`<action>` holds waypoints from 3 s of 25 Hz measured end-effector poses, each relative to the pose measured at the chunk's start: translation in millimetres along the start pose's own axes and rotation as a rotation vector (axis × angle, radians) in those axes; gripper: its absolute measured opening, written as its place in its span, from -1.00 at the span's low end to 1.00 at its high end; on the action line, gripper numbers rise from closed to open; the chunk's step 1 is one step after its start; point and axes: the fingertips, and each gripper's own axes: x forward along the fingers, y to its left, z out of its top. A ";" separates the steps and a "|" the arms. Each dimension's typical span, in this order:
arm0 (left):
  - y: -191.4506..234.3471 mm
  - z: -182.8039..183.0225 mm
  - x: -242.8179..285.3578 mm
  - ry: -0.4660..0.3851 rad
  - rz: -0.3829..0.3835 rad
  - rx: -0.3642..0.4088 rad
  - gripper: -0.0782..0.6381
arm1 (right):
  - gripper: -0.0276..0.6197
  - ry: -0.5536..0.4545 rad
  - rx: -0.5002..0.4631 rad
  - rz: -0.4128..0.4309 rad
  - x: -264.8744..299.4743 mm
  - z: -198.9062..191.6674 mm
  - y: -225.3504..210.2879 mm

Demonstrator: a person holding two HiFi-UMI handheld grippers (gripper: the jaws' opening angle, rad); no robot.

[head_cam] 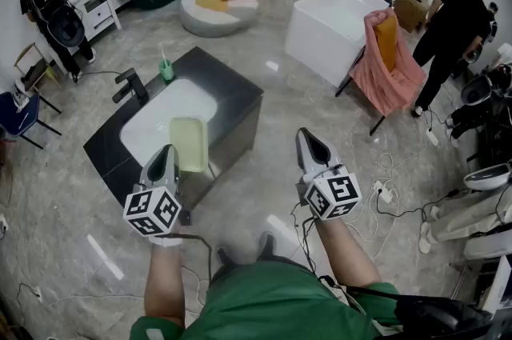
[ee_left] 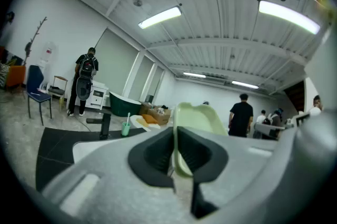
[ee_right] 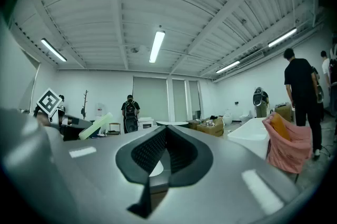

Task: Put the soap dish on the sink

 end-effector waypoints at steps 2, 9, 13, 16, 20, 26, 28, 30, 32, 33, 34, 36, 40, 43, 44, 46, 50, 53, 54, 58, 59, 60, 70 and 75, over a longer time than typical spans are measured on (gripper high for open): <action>-6.7 -1.6 4.2 0.007 -0.009 0.003 -0.73 | -0.92 0.004 0.009 0.002 -1.0 -1.5 -2.3; -36.7 -3.7 19.2 0.014 -0.012 0.027 -0.73 | -0.92 -0.005 0.022 0.010 -10.3 3.9 -25.6; -59.4 -5.2 35.1 0.019 -0.002 0.043 -0.73 | -0.92 -0.016 0.060 0.015 -18.0 11.7 -50.8; -66.6 -5.3 47.9 0.018 0.018 0.035 -0.73 | -0.92 -0.036 0.079 0.035 -13.3 16.2 -63.0; -82.5 -7.3 53.9 0.012 0.042 0.038 -0.73 | -0.92 -0.060 0.069 0.068 -13.2 24.7 -78.8; -98.9 -14.5 57.2 0.016 0.082 0.072 -0.73 | -0.92 -0.065 0.041 0.107 -16.3 25.3 -99.4; -97.0 -14.9 61.4 0.022 0.091 0.087 -0.73 | -0.92 -0.060 0.029 0.120 -12.2 23.6 -101.1; -91.0 -15.6 68.4 0.024 0.099 0.095 -0.73 | -0.92 -0.054 0.023 0.133 -3.8 19.1 -101.9; -84.3 -17.1 79.0 0.026 0.103 0.101 -0.73 | -0.92 -0.045 0.021 0.139 6.9 13.1 -104.6; -81.2 -18.1 85.2 0.028 0.103 0.105 -0.73 | -0.92 -0.039 0.021 0.140 12.6 10.3 -106.7; -77.9 -19.0 91.9 0.031 0.102 0.108 -0.73 | -0.92 -0.034 0.021 0.140 18.7 7.8 -108.8; -69.6 -20.4 106.5 0.039 0.097 0.117 -0.73 | -0.92 -0.021 0.019 0.136 32.7 2.7 -112.1; -46.0 -18.1 144.2 0.052 0.079 0.160 -0.73 | -0.92 0.006 0.013 0.121 71.0 -5.9 -119.9; -26.4 -11.0 179.7 0.055 0.061 0.178 -0.73 | -0.92 0.020 0.005 0.110 105.8 -6.9 -126.8; -19.9 -8.4 191.7 0.056 0.055 0.177 -0.73 | -0.92 0.025 0.002 0.106 117.9 -7.0 -128.6; -7.9 -3.8 214.8 0.059 0.040 0.174 -0.73 | -0.92 0.033 -0.002 0.098 141.6 -7.1 -131.6; 18.7 3.9 251.2 0.069 0.018 0.177 -0.73 | -0.92 0.048 -0.011 0.088 186.6 -6.9 -129.2; 41.2 8.9 270.4 0.075 0.012 0.176 -0.73 | -0.92 0.060 -0.018 0.081 216.6 -8.0 -125.6; 47.7 9.8 275.5 0.077 0.009 0.173 -0.73 | -0.92 0.066 -0.019 0.077 225.0 -8.8 -124.7; 72.3 9.8 292.7 0.090 -0.006 0.162 -0.73 | -0.92 0.078 -0.021 0.059 252.3 -11.4 -118.9; 77.7 9.3 296.3 0.093 -0.009 0.158 -0.73 | -0.92 0.079 -0.020 0.056 257.7 -12.0 -117.1; 82.3 9.0 299.6 0.096 -0.013 0.154 -0.73 | -0.92 0.081 -0.020 0.052 262.4 -12.7 -115.7; 97.0 2.2 341.1 0.130 -0.052 0.150 -0.73 | -0.92 0.104 -0.014 0.036 301.5 -19.8 -126.9; 98.5 -11.4 369.5 0.183 -0.068 0.197 -0.73 | -0.92 0.112 0.027 0.048 332.1 -33.2 -144.4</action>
